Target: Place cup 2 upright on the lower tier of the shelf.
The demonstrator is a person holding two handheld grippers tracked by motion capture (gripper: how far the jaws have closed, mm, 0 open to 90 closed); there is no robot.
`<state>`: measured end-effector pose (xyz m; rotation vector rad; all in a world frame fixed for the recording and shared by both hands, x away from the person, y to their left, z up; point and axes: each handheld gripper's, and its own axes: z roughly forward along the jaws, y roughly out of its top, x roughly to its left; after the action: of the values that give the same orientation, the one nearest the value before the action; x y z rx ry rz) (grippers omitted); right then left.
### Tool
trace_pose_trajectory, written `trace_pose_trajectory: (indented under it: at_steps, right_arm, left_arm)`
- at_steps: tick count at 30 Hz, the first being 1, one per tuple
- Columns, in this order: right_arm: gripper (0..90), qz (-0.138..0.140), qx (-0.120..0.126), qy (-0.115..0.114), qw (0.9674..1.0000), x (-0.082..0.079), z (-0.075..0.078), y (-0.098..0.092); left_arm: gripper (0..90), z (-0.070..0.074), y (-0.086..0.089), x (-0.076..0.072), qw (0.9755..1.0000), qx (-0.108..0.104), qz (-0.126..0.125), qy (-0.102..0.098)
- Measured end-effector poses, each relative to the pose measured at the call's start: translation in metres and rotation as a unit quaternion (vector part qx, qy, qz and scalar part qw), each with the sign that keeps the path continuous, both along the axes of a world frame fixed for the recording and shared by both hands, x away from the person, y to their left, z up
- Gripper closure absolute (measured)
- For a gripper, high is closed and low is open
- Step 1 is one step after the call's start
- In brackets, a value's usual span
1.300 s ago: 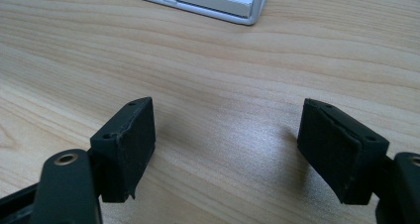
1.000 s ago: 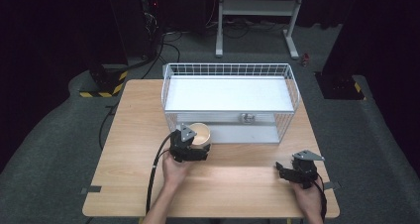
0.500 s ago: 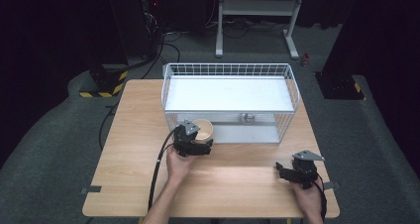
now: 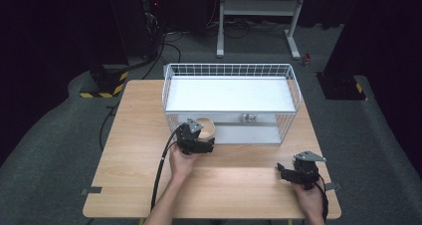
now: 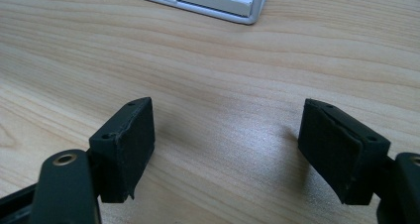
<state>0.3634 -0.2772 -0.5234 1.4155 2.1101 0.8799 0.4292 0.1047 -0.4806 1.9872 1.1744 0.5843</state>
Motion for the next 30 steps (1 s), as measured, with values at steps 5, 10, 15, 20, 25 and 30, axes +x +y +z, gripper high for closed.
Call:
trace_pose_trajectory:
  at_steps: [5, 10, 15, 20, 25, 30]
  right_arm:
    - [22.0, 0.000, 0.000, 0.000, 1.0000, 0.000, 0.000, 0.000]
    - [22.0, 0.000, 0.000, 0.000, 1.0000, 0.000, 0.000, 0.000]
    - [22.0, 0.000, 0.000, 0.000, 1.0000, 0.000, 0.000, 0.000]
    - [22.0, 0.000, 0.000, 0.000, 1.0000, 0.000, 0.000, 0.000]
    - [22.0, 0.000, 0.000, 0.000, 1.0000, 0.000, 0.000, 0.000]
    - [22.0, 0.000, 0.000, 0.000, 1.0000, 0.000, 0.000, 0.000]
  left_arm:
    - [8.9, -0.001, 0.000, 0.006, 1.0000, -0.006, 0.001, 0.000]
    - [8.7, -0.003, -0.002, 0.009, 1.0000, 0.001, 0.000, -0.009]
    - [8.5, -0.006, -0.006, 0.014, 0.9997, 0.000, 0.010, -0.022]
    - [8.2, -0.007, -0.006, 0.015, 0.9997, 0.004, 0.010, -0.024]
    - [3.6, -0.007, -0.006, 0.014, 0.9998, -0.010, 0.009, -0.017]
    - [0.9, -0.006, -0.004, 0.014, 0.9998, -0.013, 0.010, -0.012]
